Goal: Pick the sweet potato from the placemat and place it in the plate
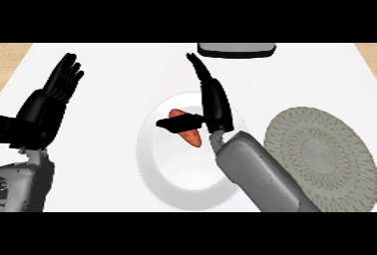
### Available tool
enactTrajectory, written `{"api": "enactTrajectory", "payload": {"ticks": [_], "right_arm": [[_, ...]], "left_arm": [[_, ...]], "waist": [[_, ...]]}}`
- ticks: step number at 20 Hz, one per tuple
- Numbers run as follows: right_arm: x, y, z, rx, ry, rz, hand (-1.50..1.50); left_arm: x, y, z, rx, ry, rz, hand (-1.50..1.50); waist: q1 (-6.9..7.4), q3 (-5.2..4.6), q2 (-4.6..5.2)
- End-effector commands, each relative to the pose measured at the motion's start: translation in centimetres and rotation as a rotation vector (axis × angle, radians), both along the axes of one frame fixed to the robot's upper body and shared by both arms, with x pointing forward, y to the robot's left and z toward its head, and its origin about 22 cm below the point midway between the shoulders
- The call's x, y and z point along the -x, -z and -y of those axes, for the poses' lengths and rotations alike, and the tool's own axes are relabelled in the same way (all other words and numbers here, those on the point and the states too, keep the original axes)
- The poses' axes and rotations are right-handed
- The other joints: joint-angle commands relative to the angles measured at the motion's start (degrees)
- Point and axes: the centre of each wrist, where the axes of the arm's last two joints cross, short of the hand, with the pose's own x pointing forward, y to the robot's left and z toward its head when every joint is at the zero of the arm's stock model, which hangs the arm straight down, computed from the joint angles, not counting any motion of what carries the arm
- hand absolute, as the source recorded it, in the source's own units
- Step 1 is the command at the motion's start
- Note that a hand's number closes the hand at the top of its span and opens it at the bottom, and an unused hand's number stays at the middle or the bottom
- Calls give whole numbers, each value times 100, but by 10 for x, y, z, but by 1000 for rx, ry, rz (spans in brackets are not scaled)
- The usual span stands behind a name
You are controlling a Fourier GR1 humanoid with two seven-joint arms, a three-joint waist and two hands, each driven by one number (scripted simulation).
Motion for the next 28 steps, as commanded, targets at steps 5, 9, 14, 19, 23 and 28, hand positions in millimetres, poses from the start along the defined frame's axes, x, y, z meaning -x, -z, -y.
{"api": "enactTrajectory", "payload": {"ticks": [5,9,14,19,23,28], "right_arm": [[14,-6,99,-125,73,29,-150],[22,6,153,-163,66,43,-150],[37,-9,219,-99,34,61,-150],[38,2,269,-106,51,67,-150],[66,8,291,-63,25,71,-150],[67,35,307,-14,67,91,-150]], "left_arm": [[4,-7,-6,14,-24,-2,0],[-4,-11,-12,-21,-20,1,0],[10,11,5,3,-26,-4,0],[-1,-6,7,3,-16,6,0],[-2,-3,5,-6,-18,-7,0],[2,6,-6,3,-20,3,0]], "waist": [[-91,1,-19],[-87,2,-6],[-106,-1,-15],[-62,0,-5],[-83,-1,-9],[-48,-1,-4]]}}
